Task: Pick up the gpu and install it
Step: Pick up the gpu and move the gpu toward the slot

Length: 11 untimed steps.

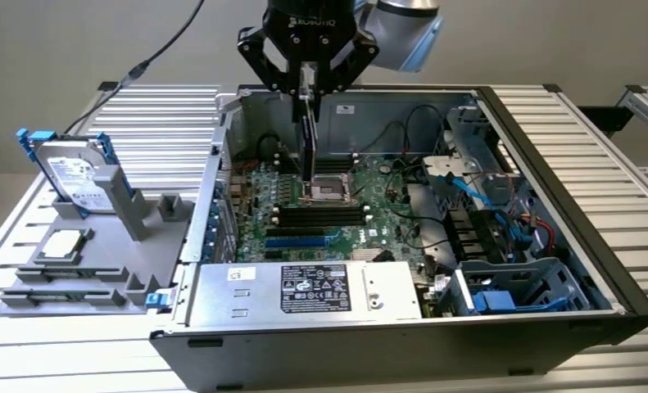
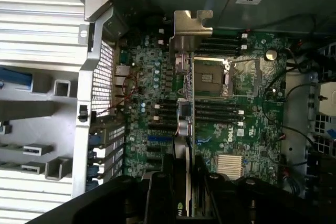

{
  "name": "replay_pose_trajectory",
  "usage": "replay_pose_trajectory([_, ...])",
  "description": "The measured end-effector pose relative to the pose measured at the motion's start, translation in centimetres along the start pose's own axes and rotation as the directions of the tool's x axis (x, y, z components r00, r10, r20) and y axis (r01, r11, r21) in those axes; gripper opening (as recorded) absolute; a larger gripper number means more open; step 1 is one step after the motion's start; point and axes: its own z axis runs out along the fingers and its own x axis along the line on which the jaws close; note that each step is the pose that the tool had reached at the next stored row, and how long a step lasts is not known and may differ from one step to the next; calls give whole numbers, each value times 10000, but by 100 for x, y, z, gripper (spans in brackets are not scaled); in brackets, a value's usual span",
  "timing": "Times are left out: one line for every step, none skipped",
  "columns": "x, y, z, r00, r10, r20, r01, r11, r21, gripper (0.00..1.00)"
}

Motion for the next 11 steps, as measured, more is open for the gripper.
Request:
replay_pose_trajectory([-24,15,9,10000,0,0,0,10000,-1,27])
replay_pose_trajectory([-47,30,17,10000,0,0,0,10000,0,27])
replay_pose_trajectory([-69,44,26,10000,0,0,0,10000,-1,27])
replay_pose_trajectory([-90,58,35,10000,0,0,0,10000,0,27])
replay_pose_trajectory([-107,69,44,10000,2,0,-2,10000,-1,27])
replay_pose_trajectory([-120,76,53,10000,10,1,-10,10000,0,27])
replay_pose_trajectory([-124,87,62,10000,22,2,-22,10000,-2,27])
replay_pose_trajectory([-126,97,64,10000,27,2,-27,10000,13,27])
replay_pose_trajectory([-126,97,65,10000,26,2,-26,10000,12,27])
replay_pose_trajectory([-126,97,65,10000,26,2,-26,10000,12,27])
replay_pose_trajectory([-126,97,65,10000,26,2,-26,10000,12,27])
